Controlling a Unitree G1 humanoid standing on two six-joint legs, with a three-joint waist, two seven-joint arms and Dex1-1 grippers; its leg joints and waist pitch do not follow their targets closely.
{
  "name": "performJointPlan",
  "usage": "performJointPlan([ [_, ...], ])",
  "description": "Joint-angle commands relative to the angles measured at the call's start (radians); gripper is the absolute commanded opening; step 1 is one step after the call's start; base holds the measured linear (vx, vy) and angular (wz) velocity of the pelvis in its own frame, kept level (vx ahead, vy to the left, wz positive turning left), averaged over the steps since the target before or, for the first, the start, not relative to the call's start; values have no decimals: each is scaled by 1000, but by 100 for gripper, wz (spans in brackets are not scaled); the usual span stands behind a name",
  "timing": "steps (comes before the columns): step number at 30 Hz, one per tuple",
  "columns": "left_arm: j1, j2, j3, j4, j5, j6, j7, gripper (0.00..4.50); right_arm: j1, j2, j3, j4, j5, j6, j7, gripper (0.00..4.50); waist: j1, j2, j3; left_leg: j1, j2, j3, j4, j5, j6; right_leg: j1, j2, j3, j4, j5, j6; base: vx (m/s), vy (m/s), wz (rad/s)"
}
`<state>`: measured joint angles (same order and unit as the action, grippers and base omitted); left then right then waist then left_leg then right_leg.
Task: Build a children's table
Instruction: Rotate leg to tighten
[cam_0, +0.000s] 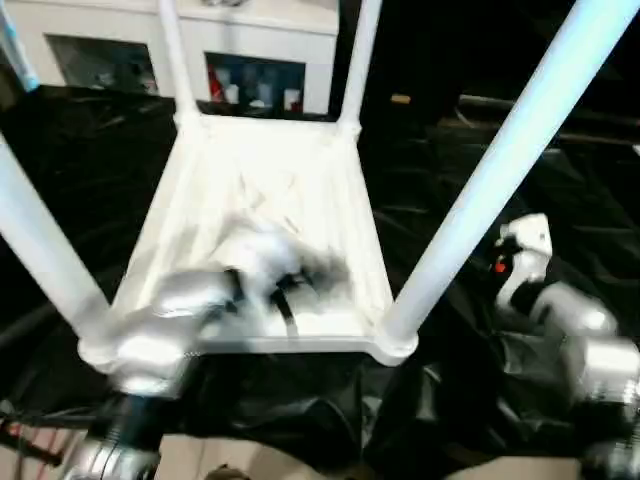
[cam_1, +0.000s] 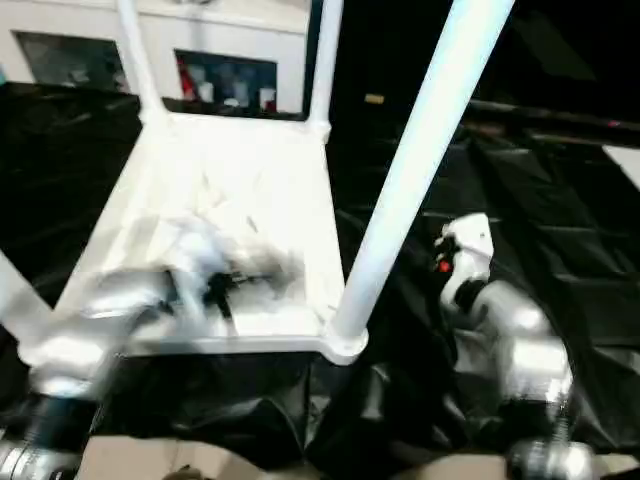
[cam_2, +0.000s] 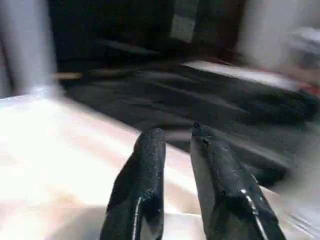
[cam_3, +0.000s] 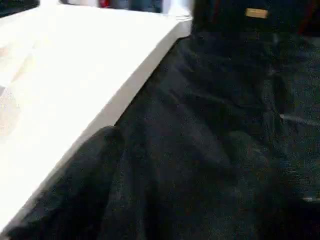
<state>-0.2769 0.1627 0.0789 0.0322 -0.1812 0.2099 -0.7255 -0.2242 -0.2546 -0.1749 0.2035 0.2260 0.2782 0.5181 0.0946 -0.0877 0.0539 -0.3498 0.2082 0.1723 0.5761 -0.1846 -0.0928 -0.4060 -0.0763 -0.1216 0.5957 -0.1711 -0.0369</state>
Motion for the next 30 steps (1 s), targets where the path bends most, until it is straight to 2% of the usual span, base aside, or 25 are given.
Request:
performJointPlan([
  [1,34,-50,41,-60,33,4,159,144,20,24,-28,-76,-4,3,-86,413,-4,-3,-60,-1,29,-3,-60,-189,38,52,-70,55,-94,-414,-25,0,0,0],
  [2,62,-79,55,-100,63,20,238,153,36,46,-30,-102,-14,5,-127,427,-6,-4,-60,-2,33,-5,-61,-189,32,53,-69,56,-91,-397,-23,0,0,0],
  [3,90,-93,46,-138,94,35,267,163,44,58,-27,-112,-38,-2,-164,435,-10,-15,-56,-3,33,-6,-63,-205,32,50,-67,55,-94,-399,-12,0,0,0],
  [5,123,-128,40,-185,134,58,339,176,53,74,-17,-124,-76,-9,-215,444,-12,-12,-58,-1,32,-6,-62,-214,24,47,-68,57,-95,-416,6,0,0,0],
  [6,134,-148,42,-202,135,55,370,176,56,80,-9,-136,-87,6,-233,444,-13,-5,-55,-1,29,-6,-63,-233,21,46,-64,57,-103,-427,21,0,0,0],
  [7,142,-159,39,-207,147,41,395,176,54,84,-1,-141,-92,36,-244,444,-13,-9,-55,0,25,-7,-62,-245,23,46,-61,54,-106,-436,36,0,0,0],
  [8,152,-163,34,-205,151,34,406,176,49,91,7,-142,-89,76,-254,444,-10,-1,-55,2,23,-7,-62,-254,24,44,-61,54,-107,-442,42,0,0,0],
  [9,159,-158,27,-200,159,29,416,176,47,98,14,-149,-85,109,-265,444,-14,-2,-53,1,21,-8,-63,-265,25,43,-58,53,-110,-446,50,0,0,0],
  [10,168,-148,20,-187,181,14,435,176,51,108,22,-157,-77,116,-269,444,-14,14,-54,3,21,-12,-64,-284,21,43,-57,51,-113,-447,55,0,0,0],
  [11,174,-140,21,-179,191,1,443,176,58,116,31,-165,-78,105,-271,444,-18,6,-54,1,22,-11,-64,-289,22,43,-56,51,-115,-443,60,0,0,0],
  [12,182,-140,25,-176,193,1,452,176,69,114,44,-171,-85,87,-260,444,-17,16,-59,2,22,-13,-64,-285,20,46,-57,52,-113,-415,53,0,0,0],
  [13,194,-144,34,-180,192,-4,462,176,89,112,62,-185,-95,59,-248,444,-12,20,-61,-1,25,-15,-65,-263,22,51,-60,54,-102,-364,36,0,0,0],
  [14,208,-145,43,-192,185,1,463,176,108,115,72,-198,-94,47,-239,444,-12,25,-60,-3,25,-14,-66,-257,25,51,-59,55,-101,-343,26,0,0,0],
  [16,241,-145,51,-230,175,11,460,176,140,133,80,-224,-76,54,-233,444,-10,29,-64,-4,30,-14,-67,-237,31,56,-60,59,-93,-275,-8,0,0,0],
  [19,290,-140,36,-265,181,7,470,176,189,146,111,-261,-77,56,-228,444,-9,34,-60,-4,31,-12,-70,-249,35,56,-59,60,-93,-253,-34,0,0,0],
  [22,302,-135,22,-270,182,-15,476,176,194,148,111,-264,-70,58,-230,444,-10,36,-55,-1,29,-12,-73,-292,34,54,-60,59,-101,-313,-29,0,0,0],
  [24,296,-140,26,-257,174,-34,483,176,182,143,102,-240,-69,48,-233,444,-11,35,-49,5,25,-12,-72,-337,32,47,-62,54,-117,-434,10,0,0,0],
  [25,286,-144,48,-233,153,-44,486,176,165,142,103,-206,-83,34,-251,444,-11,44,-51,6,24,-15,-72,-344,25,47,-64,53,-121,-456,20,0,0,0],
  [26,284,-146,53,-234,148,-42,490,176,158,140,100,-207,-84,38,-253,444,-14,38,-51,6,23,-15,-70,-345,22,46,-62,51,-123,-465,30,0,0,0],
  [27,283,-145,53,-237,147,-39,490,176,155,140,98,-210,-81,42,-252,444,-13,38,-52,5,22,-16,-69,-341,21,47,-62,52,-120,-460,31,0,0,0],
  [29,276,-139,44,-251,146,-24,484,176,141,129,94,-233,-63,58,-233,444,-13,28,-56,1,24,-15,-69,-315,26,49,-62,54,-115,-434,34,0,0,0],
  [30,274,-136,41,-249,147,-23,481,176,139,127,96,-234,-62,58,-230,444,-10,32,-56,1,25,-16,-70,-306,27,50,-62,55,-111,-421,32,0,0,0],
])
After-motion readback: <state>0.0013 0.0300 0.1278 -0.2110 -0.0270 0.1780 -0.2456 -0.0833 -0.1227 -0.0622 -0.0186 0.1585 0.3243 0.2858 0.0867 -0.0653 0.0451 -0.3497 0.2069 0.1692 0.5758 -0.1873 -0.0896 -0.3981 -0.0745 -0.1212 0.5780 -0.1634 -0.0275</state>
